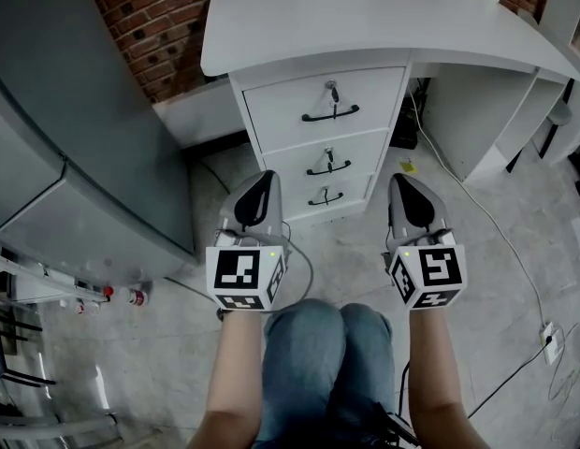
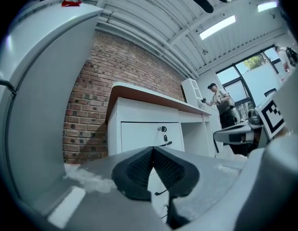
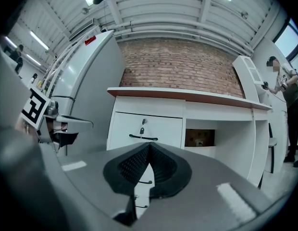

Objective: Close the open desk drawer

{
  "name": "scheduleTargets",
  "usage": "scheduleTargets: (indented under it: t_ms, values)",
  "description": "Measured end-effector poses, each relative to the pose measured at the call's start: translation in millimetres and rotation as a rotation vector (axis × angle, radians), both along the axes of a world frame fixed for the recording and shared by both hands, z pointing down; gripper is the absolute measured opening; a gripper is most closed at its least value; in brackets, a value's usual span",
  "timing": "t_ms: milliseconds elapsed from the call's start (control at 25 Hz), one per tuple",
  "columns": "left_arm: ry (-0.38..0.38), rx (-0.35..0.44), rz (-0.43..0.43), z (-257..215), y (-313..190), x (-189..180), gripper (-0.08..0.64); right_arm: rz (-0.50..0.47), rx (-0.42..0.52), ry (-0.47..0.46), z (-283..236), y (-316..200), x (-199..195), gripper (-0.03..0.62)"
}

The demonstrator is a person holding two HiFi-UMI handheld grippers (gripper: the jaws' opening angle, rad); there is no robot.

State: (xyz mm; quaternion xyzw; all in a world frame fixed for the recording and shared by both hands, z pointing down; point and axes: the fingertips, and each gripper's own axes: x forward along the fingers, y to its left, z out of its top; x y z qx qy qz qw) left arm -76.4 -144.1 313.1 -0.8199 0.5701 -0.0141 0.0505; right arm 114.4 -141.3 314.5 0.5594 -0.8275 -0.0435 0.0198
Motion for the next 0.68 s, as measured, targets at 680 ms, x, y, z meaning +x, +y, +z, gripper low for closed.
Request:
scheduleTargets:
  t_ms: [680]
  values:
    - [-0.016, 0.039, -0.034, -7.7, 10.2, -13.2, -0.002, 0.027, 0.042, 0.010, -10.3, 11.1, 17.8, -0.003]
